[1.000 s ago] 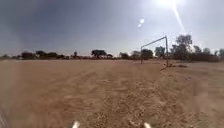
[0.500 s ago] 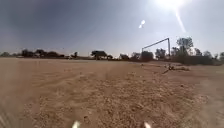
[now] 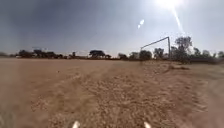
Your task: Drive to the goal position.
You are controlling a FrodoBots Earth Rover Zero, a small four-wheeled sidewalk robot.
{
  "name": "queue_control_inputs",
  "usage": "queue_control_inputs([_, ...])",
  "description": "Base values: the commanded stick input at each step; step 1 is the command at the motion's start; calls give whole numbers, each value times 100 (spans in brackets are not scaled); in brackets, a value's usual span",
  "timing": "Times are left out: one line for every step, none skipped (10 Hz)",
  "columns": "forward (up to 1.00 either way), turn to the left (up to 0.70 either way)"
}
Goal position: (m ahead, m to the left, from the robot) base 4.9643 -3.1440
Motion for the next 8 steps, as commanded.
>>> queue_control_inputs([70, 0])
queue_control_inputs([70, 0])
queue_control_inputs([70, 0])
queue_control_inputs([70, 0])
queue_control_inputs([70, 0])
queue_control_inputs([70, 0])
queue_control_inputs([70, 0])
queue_control_inputs([70, -1])
